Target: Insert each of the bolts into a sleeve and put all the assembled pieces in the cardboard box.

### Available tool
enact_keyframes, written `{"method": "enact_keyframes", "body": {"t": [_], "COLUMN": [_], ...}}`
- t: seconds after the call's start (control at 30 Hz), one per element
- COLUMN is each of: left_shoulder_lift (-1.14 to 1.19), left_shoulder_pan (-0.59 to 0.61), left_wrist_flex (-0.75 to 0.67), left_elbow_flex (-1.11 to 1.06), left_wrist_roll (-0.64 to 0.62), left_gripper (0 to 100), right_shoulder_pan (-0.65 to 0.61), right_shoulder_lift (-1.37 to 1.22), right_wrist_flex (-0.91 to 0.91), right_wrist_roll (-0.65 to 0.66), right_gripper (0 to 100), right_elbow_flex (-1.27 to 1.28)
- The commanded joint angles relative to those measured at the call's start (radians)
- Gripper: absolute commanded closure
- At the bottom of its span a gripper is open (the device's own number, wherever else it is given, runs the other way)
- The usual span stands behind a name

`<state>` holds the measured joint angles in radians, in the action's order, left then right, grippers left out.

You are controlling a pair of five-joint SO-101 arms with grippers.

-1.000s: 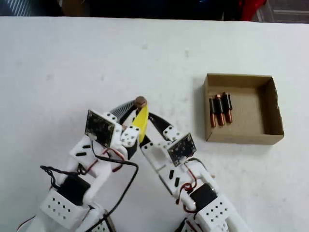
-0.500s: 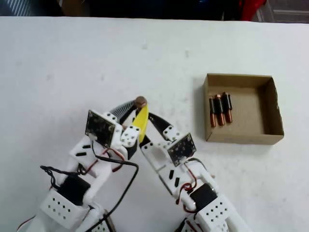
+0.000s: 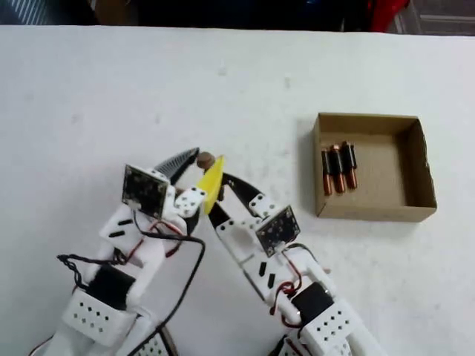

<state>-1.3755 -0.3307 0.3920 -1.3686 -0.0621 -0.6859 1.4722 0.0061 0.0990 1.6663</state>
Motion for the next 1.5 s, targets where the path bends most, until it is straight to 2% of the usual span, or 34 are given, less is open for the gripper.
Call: {"method": "enact_keyframes", "body": {"t": [0.0,0.5,0.73,1.03,1.13,1.23,1.33,1.47], "left_shoulder_lift": [-0.012,-0.012,-0.012,-0.012,-0.012,-0.013,-0.013,-0.033], "left_shoulder_pan": [0.048,-0.004,-0.03,-0.019,0.015,0.096,0.188,0.289], "left_wrist_flex": [-0.032,-0.141,-0.141,-0.132,-0.132,-0.132,-0.132,-0.129], "left_elbow_flex": [0.011,0.017,0.021,0.129,0.152,0.169,0.164,0.157], "left_wrist_roll": [0.012,0.015,0.015,0.014,0.015,0.015,0.015,0.015], "left_gripper": [83,83,83,83,86,99,95,98], "right_shoulder_pan": [0.016,0.016,0.016,0.016,0.018,0.018,0.021,0.077], "right_shoulder_lift": [0.016,0.016,0.016,0.016,0.016,0.016,0.016,0.016], "right_wrist_flex": [-0.024,-0.024,-0.024,-0.022,-0.022,-0.021,-0.021,-0.021], "right_wrist_roll": [0.0,0.0,0.0,0.0,0.0,0.0,0.0,0.0], "right_gripper": [98.2,98.2,98.2,98.2,98.2,98.2,98.2,98.2], "right_elbow_flex": [0.002,0.002,0.002,0.002,0.002,0.002,0.002,-0.002]}}
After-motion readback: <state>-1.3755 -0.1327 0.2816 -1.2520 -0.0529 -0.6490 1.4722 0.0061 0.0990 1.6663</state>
